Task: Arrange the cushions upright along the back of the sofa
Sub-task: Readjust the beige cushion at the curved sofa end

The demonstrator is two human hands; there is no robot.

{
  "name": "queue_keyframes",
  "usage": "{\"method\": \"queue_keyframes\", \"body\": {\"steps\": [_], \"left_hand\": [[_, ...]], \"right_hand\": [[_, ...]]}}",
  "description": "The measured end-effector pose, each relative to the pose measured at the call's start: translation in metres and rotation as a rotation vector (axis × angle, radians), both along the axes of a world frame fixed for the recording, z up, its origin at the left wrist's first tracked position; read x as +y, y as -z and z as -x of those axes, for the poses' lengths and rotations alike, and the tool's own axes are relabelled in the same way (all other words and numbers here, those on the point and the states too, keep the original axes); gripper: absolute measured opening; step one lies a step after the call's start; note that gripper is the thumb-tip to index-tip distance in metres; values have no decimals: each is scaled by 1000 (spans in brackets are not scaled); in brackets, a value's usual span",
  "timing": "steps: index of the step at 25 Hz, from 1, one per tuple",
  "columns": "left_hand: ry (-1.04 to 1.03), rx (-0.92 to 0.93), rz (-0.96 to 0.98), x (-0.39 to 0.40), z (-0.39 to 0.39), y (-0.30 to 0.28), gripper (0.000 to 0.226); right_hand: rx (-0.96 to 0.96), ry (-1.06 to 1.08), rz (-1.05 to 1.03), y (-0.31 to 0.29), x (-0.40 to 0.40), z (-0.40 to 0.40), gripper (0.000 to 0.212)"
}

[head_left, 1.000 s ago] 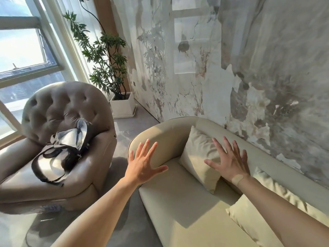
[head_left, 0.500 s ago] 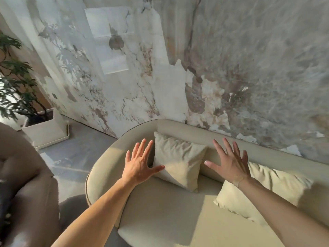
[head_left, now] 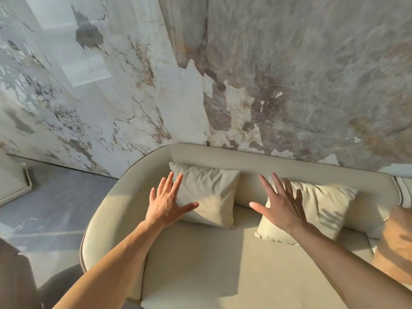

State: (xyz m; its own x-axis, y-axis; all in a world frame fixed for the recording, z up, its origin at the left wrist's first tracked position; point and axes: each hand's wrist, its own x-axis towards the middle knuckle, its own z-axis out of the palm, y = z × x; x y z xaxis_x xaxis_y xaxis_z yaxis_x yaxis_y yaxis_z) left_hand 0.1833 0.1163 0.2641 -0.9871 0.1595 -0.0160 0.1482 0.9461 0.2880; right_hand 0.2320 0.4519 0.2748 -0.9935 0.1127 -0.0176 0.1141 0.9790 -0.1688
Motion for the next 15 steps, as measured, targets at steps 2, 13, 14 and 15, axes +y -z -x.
{"method": "queue_keyframes", "body": {"steps": [2, 13, 14, 15], "left_hand": [[-4, -7, -14, 3, 2, 0, 125], [-77, -56, -74, -4, 30, 25, 126], [-100, -72, -102, -8, 39, 29, 128], [-122, -90, -122, -13, 49, 34, 129]], "right_hand": [[-13, 14, 27, 4, 2, 3, 89], [-122, 41, 156, 38, 9, 28, 90], [-136, 64, 165, 43, 6, 32, 91], [-152, 90, 175, 49, 3, 37, 91]]}}
